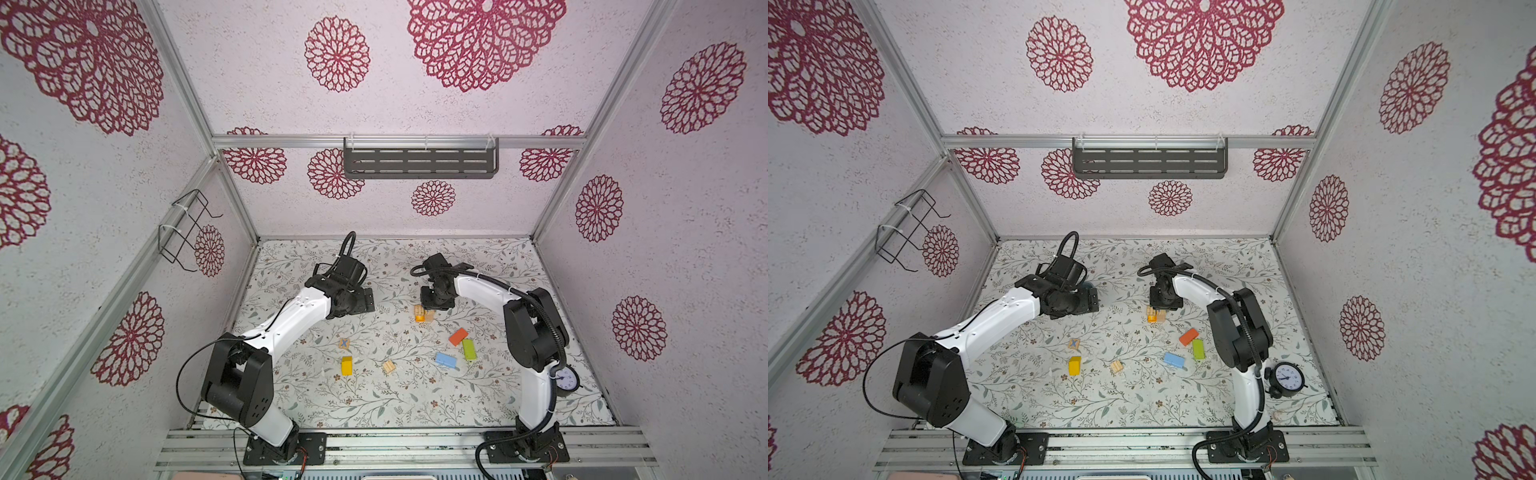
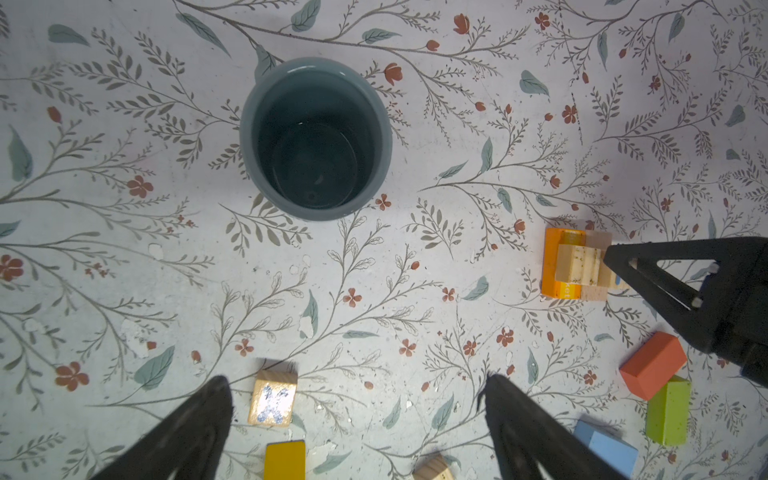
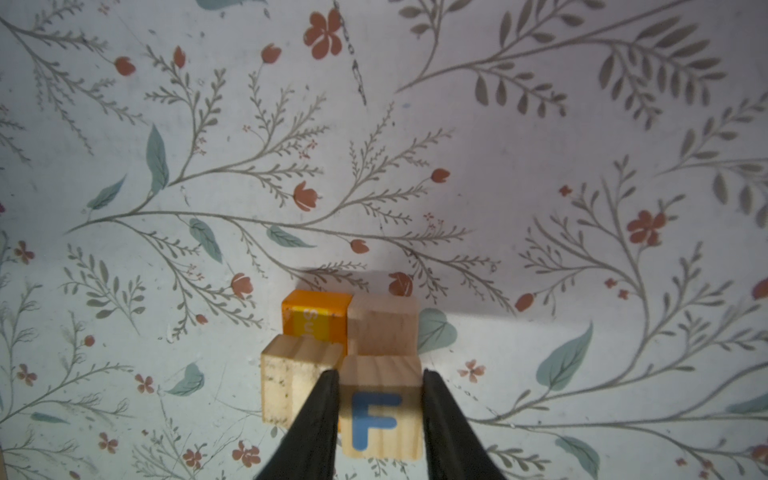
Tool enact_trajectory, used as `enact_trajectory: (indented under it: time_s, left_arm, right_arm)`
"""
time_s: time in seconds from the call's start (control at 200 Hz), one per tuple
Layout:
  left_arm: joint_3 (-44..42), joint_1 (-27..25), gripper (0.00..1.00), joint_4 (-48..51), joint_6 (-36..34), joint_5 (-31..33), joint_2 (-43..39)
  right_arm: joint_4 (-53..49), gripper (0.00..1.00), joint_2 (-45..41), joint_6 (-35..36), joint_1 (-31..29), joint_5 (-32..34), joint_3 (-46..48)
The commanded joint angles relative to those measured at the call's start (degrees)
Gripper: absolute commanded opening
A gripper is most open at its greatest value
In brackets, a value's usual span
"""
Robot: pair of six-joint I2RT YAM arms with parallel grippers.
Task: Build the wood block tower
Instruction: 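Lower the F cube with the right gripper beside the plain cube, then open the right gripper and release the F cube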
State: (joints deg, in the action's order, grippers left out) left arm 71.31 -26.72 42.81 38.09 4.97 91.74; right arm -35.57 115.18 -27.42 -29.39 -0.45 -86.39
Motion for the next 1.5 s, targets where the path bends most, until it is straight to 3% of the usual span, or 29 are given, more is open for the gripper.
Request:
enact_trajectory:
  time_s: [0.0,0.19,0.5,0.695,0.931,1.086,1.296,1.496]
  left_arm:
    - [0.1,0.4,0.97,0.3,-0.1,-0.2,-1.1]
    - [0.1,0.4,0.97,0.1,-0.2,-1.1,-1.3]
    - [2.0,0.1,0.99,-0.1,0.0,-2.6,-0.4]
    - [6.8,-1.9,0.94,-0.5,-0.2,-3.5,4.7]
    - [14.6,-5.9,0.87,-1.3,0.9,-3.1,13.7]
    - [19.4,-8.0,0.77,-1.5,2.0,-3.4,19.3]
    - [22.2,-9.4,0.49,-4.3,4.4,-5.1,26.1]
    - [22.2,-9.8,0.37,-6.6,6.1,-5.8,29.2]
  right_arm:
    - [-0.1,0.45,-0.9,-0.8,0.5,-0.6,-0.6]
    - [0.0,0.52,-1.0,-0.8,0.5,-0.6,-1.1]
    - [-1.3,0.5,-4.1,0.0,1.0,1.0,-2.0]
    - [-1.1,0.24,-8.0,1.4,3.2,0.2,0.7]
    - [1.9,0.1,-11.7,2.0,7.0,-3.0,6.6]
    - [4.3,0.04,-12.2,2.4,8.4,-6.0,9.5]
    - [8.6,0.02,-11.8,1.6,10.2,-11.8,12.6]
    - [10.2,0.01,-10.4,1.4,10.2,-14.0,12.6]
